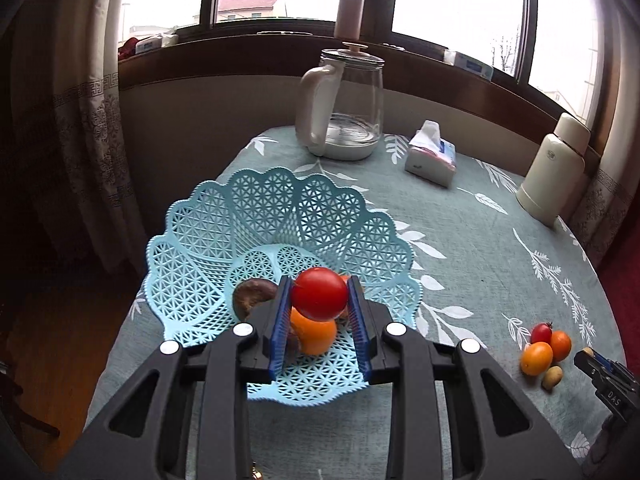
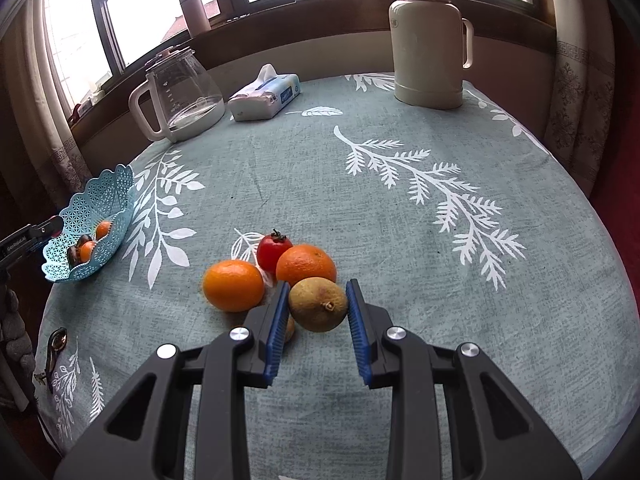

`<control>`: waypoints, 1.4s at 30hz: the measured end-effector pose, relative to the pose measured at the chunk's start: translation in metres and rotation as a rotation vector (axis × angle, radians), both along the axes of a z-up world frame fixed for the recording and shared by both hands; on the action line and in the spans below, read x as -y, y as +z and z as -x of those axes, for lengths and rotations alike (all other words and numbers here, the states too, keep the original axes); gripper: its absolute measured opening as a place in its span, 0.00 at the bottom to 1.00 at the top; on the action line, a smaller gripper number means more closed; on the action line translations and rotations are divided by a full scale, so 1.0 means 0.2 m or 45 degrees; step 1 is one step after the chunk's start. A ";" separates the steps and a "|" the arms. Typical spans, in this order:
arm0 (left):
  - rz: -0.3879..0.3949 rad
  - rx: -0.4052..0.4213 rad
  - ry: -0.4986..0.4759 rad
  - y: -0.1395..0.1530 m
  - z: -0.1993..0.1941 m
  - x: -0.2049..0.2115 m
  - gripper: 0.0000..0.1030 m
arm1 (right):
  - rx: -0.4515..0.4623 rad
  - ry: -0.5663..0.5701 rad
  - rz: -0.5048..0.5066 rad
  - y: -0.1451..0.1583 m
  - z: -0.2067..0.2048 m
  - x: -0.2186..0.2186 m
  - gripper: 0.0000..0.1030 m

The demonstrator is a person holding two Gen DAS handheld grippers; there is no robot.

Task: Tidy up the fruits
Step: 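Carry the tomato into the basket and open the left gripper while the right carries the kiwi, then lower the kiwi into the basket and open the right gripper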

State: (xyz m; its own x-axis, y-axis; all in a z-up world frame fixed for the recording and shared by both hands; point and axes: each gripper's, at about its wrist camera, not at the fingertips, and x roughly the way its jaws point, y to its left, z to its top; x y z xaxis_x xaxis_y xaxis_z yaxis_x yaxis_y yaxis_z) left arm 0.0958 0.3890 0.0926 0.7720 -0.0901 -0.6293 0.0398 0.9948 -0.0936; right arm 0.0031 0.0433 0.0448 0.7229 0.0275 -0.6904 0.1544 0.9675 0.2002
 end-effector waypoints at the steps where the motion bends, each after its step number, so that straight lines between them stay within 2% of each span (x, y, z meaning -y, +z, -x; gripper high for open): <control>1: 0.002 -0.002 0.016 0.00 -0.01 -0.02 0.28 | 0.000 0.004 0.001 0.00 0.00 -0.01 0.28; 7: 0.030 -0.026 0.091 -0.02 -0.05 -0.15 0.29 | 0.005 0.030 0.011 0.02 -0.02 -0.07 0.28; 9: 0.053 -0.037 0.113 -0.03 -0.06 -0.18 0.37 | 0.008 0.037 0.013 0.03 -0.02 -0.08 0.28; 10: 0.066 -0.040 0.125 -0.03 -0.06 -0.20 0.51 | 0.010 0.041 0.013 0.03 -0.02 -0.09 0.28; 11: 0.078 -0.035 0.137 -0.03 -0.06 -0.21 0.59 | 0.011 0.045 0.014 0.03 -0.03 -0.10 0.28; 20: 0.100 -0.003 0.168 0.01 -0.03 -0.28 0.61 | 0.046 0.094 0.025 0.09 -0.05 -0.18 0.28; 27: 0.101 0.028 0.191 0.05 0.00 -0.29 0.74 | 0.078 0.171 0.026 0.15 -0.10 -0.30 0.28; 42: 0.105 0.064 0.191 0.10 0.03 -0.30 0.75 | 0.153 0.419 -0.028 0.29 -0.29 -0.75 0.28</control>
